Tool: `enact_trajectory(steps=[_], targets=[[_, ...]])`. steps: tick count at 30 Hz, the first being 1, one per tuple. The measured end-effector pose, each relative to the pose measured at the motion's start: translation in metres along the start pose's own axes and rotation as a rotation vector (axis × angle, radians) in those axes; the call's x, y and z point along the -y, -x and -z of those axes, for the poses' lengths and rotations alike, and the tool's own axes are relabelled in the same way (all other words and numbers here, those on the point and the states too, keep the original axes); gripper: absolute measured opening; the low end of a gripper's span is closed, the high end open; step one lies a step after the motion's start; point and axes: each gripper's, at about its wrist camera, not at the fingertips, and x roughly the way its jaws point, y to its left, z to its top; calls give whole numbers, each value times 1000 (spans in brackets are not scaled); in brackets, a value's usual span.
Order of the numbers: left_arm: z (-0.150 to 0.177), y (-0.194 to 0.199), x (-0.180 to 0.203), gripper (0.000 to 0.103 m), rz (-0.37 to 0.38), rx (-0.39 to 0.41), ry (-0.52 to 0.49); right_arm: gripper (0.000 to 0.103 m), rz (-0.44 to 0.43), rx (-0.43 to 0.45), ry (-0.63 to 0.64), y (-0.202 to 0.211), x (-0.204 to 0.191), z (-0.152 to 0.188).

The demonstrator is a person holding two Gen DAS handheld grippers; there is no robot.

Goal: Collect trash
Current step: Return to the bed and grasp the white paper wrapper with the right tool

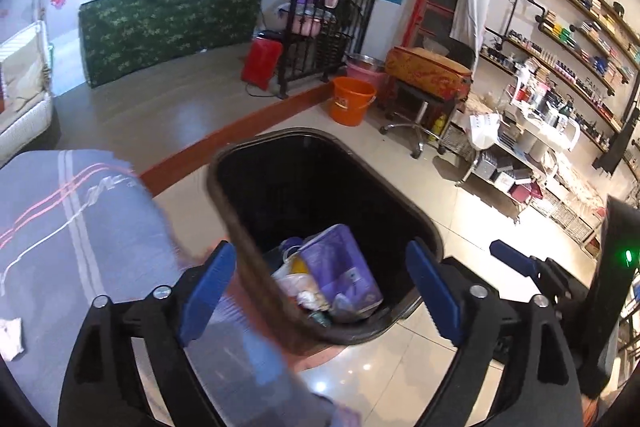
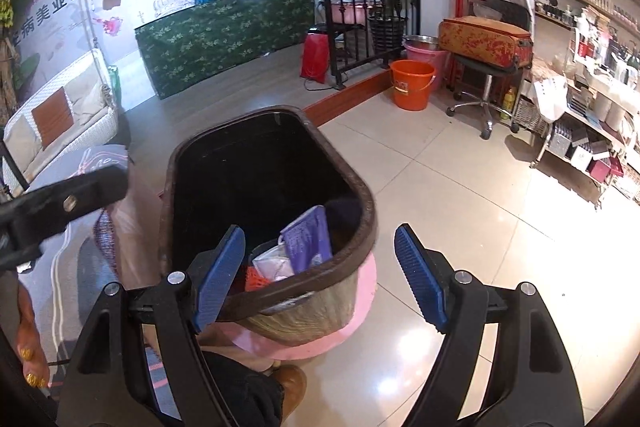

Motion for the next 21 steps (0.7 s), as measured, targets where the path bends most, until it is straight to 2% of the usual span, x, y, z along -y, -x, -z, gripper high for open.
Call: enact_trajectory(steps=[3, 6, 10, 16, 21], targets=[[9, 18, -14, 94, -42, 11, 5, 83, -26, -2, 21, -1, -12, -3], [18, 36, -30, 96, -99, 19, 22, 87, -81, -11, 54, -2, -33, -5], [33, 62, -55, 98, -196, 15, 50, 88, -159, -34, 133, -4, -73, -8], [56, 98, -93, 98, -296, 18, 152, 89, -328, -88, 256, -5, -142, -6], [71, 130, -129, 98, -423, 21, 189, 89, -447, -141, 358, 1, -196, 1]])
